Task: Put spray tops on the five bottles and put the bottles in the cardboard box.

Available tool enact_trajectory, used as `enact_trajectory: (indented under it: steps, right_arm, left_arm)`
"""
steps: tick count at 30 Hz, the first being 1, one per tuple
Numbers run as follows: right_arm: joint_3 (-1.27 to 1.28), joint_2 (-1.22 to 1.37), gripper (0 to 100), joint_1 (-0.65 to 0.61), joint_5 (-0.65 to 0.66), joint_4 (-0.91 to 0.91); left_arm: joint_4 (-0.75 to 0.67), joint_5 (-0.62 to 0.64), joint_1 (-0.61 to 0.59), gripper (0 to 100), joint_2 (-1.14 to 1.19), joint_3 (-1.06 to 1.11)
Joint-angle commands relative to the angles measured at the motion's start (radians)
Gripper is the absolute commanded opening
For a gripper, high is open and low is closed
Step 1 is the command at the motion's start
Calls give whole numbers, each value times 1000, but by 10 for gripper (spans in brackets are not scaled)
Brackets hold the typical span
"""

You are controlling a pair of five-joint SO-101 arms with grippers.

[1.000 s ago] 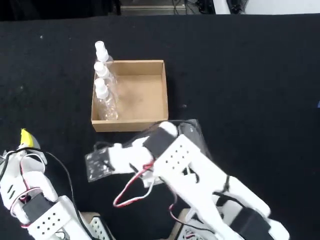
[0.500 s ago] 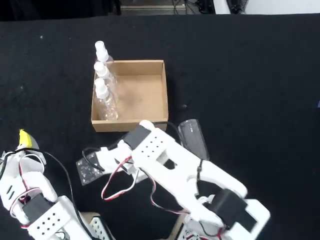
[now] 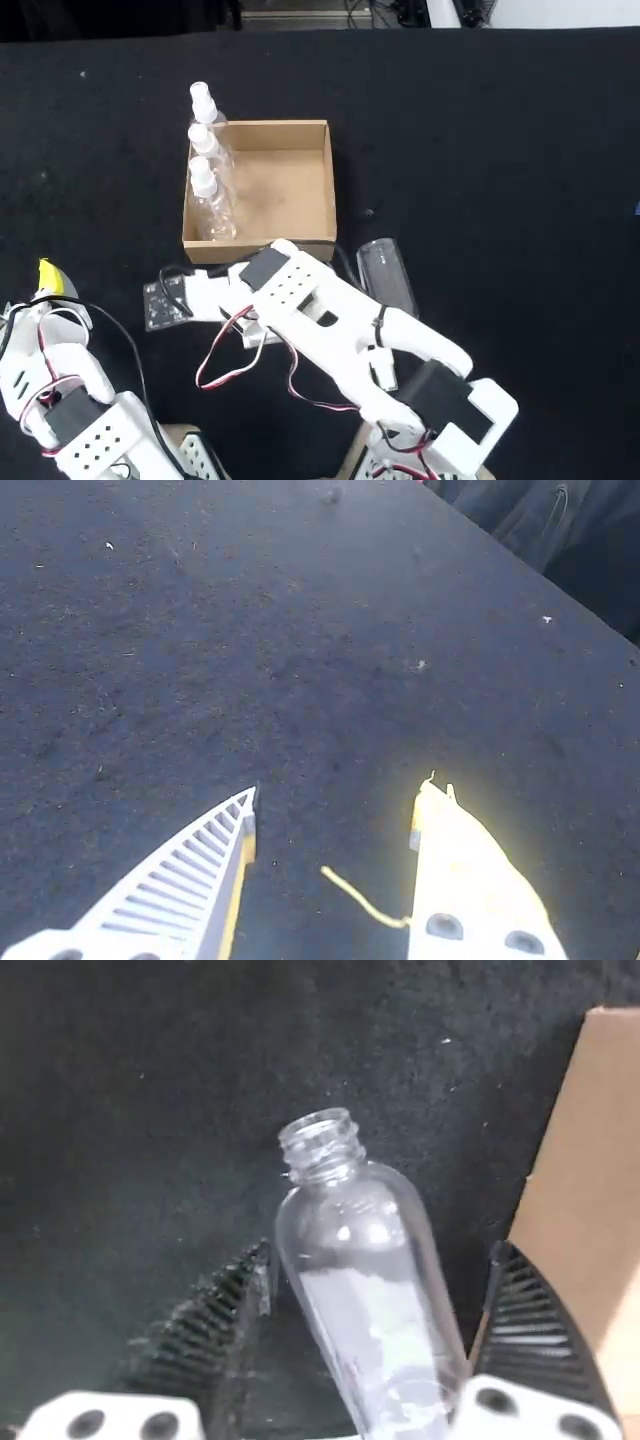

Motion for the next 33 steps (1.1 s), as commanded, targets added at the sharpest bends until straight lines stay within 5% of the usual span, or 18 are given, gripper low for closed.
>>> enact_trajectory:
  steps: [1,5,17,25,33]
  right_arm:
    - [-2,2,280,20,-104,-20]
    - [-2,2,184,20,-210,-14]
    - [-1,-101,178,232,-585,107]
    - [91,-105,315,161,-391,104]
    - [157,-104,315,176,-242,75]
  left_arm:
    - [-23,5,-10,234,-5,-19]
    - [-23,5,-10,234,-5,-19]
    - [-23,5,-10,234,-6,-21]
    - [-23,5,-10,234,-6,-21]
    - [-23,5,-10,234,-6,-21]
